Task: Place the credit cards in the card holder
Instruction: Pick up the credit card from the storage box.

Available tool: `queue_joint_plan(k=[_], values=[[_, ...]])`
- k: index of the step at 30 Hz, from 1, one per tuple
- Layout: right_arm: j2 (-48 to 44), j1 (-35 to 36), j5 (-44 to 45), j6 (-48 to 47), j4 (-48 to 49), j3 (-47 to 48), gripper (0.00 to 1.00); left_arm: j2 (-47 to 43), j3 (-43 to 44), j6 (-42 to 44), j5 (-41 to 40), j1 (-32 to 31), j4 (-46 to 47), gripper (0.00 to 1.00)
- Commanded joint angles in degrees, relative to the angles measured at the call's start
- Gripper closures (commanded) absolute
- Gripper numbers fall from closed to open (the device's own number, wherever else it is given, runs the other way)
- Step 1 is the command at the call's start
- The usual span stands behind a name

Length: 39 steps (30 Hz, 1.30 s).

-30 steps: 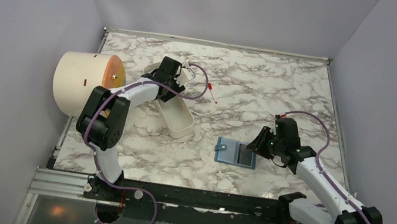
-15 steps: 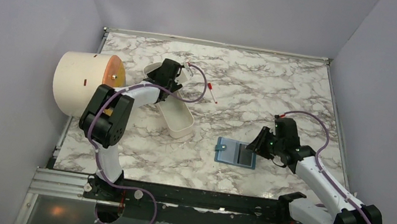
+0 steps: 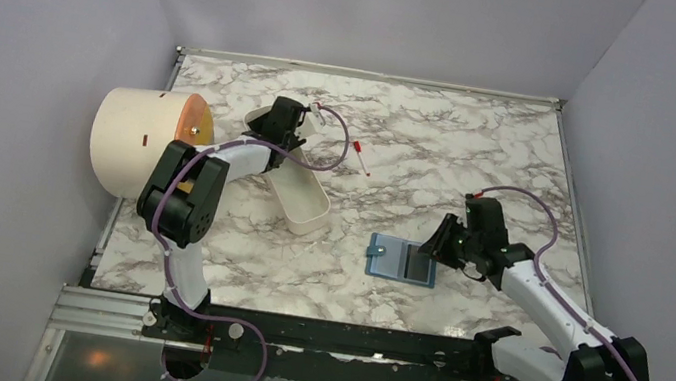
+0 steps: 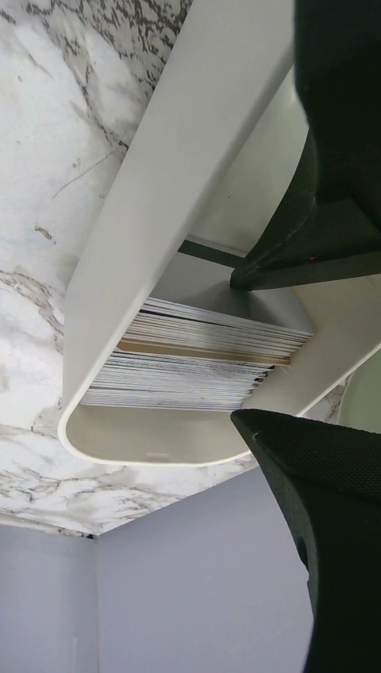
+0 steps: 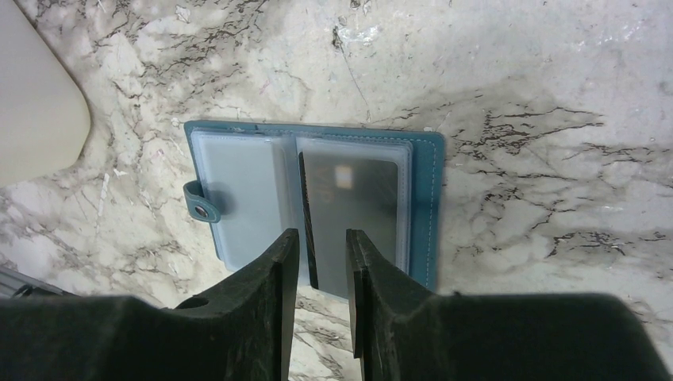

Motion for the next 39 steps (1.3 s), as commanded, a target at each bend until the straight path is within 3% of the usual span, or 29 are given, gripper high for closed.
queue_joint_plan(k=[1,6,12,17,39], values=[[0.9,0.3,0.3,-1.1,2.1,1.4,0.72,0.1,1.9,1.1,-1.8,1.3,1.7,0.42],[2.1,0.3,-0.1,-1.2,2.9,0.9,0.72,0.5,2.0,1.1,-1.3,1.7,1.7,0.45],[2.3,0.3,0.3,-1.5,2.9,1.2,0.72,1.5,3.1,1.1,-0.7,1.9,-0.7,0.57],[2.6,0.3,0.1,-1.6,3.1,1.3,0.72,0.5,3.4,0.6,-0.4,1.9,-1.7,0.61],[1.5,0.3,-0.4,-1.2,2.9,0.9,0.73,-1.6,4.6,0.1,-0.7,1.9,-3.3,0.68]])
